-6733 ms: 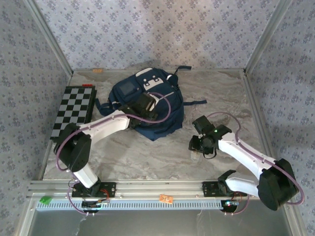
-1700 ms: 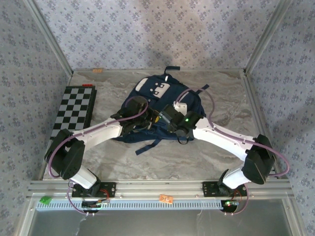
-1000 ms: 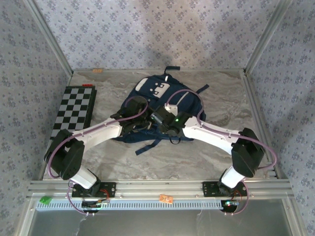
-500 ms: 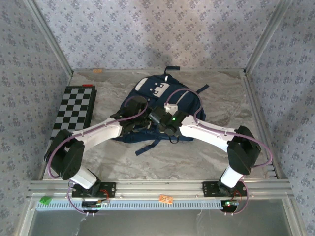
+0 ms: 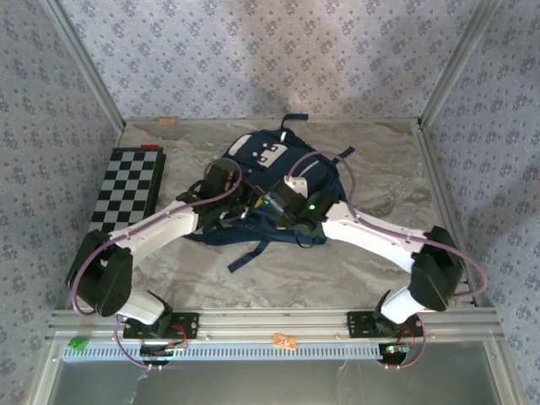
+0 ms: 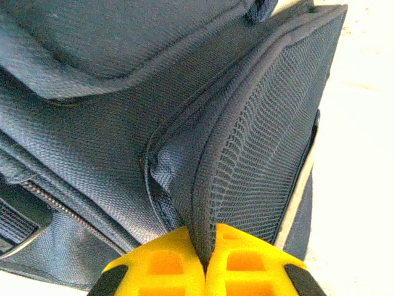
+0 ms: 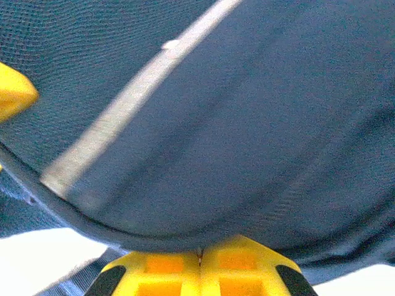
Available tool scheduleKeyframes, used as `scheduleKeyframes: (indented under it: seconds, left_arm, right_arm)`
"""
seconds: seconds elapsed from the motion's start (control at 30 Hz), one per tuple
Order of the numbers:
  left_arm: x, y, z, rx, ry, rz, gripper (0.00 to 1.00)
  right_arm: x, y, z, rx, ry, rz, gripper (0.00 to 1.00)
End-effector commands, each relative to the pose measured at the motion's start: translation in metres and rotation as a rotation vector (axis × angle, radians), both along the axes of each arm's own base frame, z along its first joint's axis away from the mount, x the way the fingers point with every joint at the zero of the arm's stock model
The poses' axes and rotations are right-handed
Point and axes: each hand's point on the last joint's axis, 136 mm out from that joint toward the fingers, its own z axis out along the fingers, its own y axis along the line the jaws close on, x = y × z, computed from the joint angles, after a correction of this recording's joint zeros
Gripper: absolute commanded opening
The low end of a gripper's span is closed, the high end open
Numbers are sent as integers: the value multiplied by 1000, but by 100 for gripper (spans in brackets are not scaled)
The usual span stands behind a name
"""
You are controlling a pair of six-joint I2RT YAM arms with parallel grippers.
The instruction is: Pack the student bag
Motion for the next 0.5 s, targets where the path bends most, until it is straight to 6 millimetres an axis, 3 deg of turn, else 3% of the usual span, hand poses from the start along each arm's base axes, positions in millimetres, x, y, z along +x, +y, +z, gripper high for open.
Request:
scheduleKeyframes:
  seconds: [0.0, 0.1, 0.2, 0.33, 0.37, 0.47]
  left_arm:
    - [20, 46, 25, 147, -137, -27, 0]
    - [31, 51, 34, 204, -194, -117, 0]
    - [50, 61, 46, 211, -296, -166, 0]
    - [79, 87, 49, 260, -373, -218, 1]
    - [86, 96, 49, 255, -374, -218, 6]
    - [99, 108, 53, 211, -398, -240, 31]
  right_arm:
    - [-14, -78, -16, -196, 88, -25, 0]
    - [-11, -84, -20, -188, 109, 46, 0]
    - [-12, -61, -18, -166, 92, 178, 0]
    - [-27, 21, -13, 6, 88, 391, 0]
    - [-27, 45, -8, 59, 70, 417, 0]
    - [-20, 111, 15, 214, 8, 460, 0]
